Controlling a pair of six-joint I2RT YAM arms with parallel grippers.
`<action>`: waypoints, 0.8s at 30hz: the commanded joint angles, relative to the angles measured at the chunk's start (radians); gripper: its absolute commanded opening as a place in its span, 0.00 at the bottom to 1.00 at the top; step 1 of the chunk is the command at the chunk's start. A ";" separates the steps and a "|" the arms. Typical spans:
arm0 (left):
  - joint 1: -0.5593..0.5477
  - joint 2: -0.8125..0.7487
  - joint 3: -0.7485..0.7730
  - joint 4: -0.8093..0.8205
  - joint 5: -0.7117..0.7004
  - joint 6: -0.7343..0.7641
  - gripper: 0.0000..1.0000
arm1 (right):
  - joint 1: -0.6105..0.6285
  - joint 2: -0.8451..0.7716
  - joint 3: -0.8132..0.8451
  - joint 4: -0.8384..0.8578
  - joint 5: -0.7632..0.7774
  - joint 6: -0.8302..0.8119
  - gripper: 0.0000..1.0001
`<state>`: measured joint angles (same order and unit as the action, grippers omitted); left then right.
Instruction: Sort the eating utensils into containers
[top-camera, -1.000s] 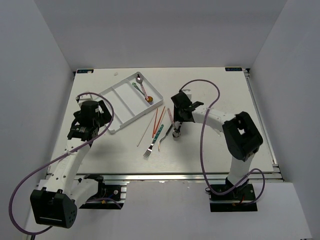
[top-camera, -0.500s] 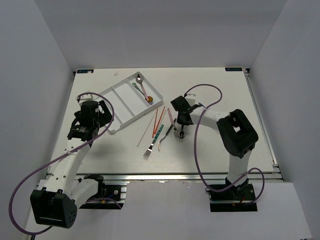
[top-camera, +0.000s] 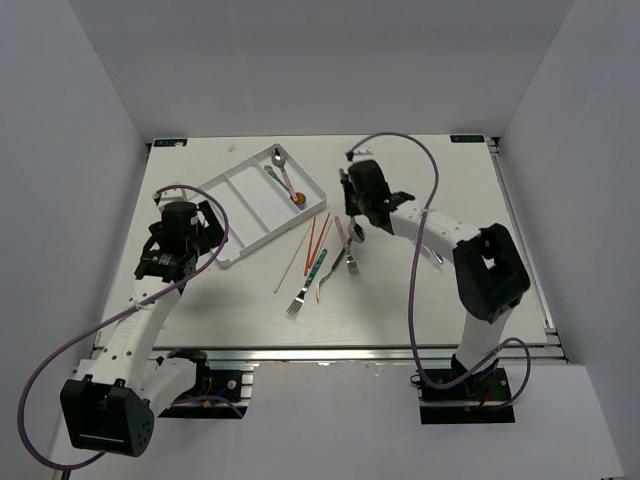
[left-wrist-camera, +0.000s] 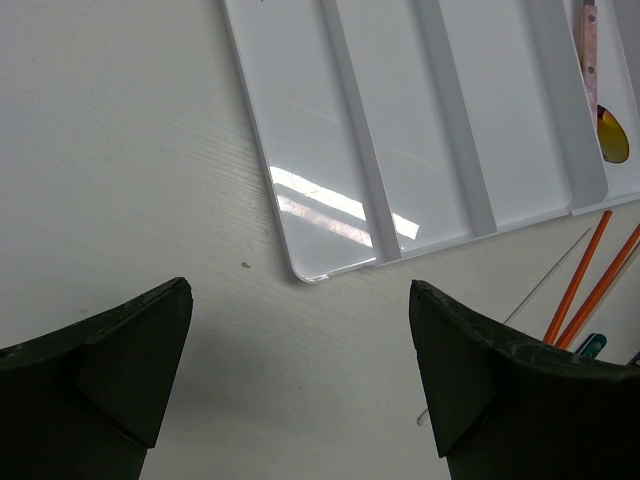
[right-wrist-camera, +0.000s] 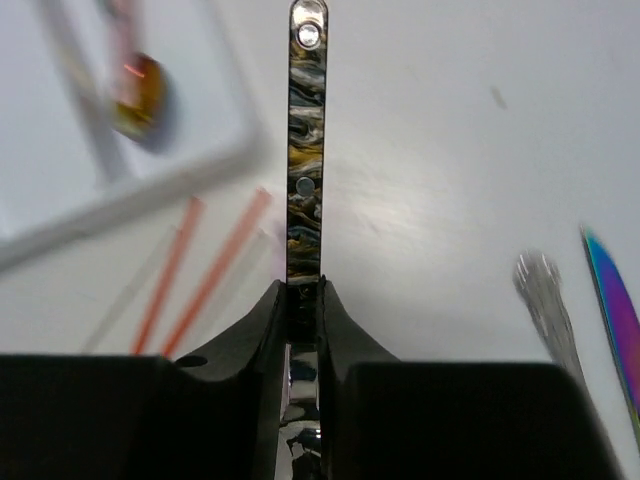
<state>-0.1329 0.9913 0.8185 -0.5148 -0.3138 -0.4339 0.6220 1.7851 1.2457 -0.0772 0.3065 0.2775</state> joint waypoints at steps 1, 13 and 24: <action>0.003 -0.013 0.021 0.012 -0.004 0.007 0.98 | -0.027 0.179 0.350 0.133 -0.377 -0.261 0.00; 0.004 -0.011 0.022 0.012 0.005 0.012 0.98 | -0.038 0.712 1.020 0.295 -0.521 -0.129 0.00; 0.004 -0.026 0.019 0.015 0.024 0.015 0.98 | -0.024 0.542 0.976 0.099 -0.377 -0.218 0.65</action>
<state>-0.1329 0.9855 0.8185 -0.5144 -0.3004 -0.4267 0.5999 2.5004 2.2406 0.0681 -0.1200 0.1020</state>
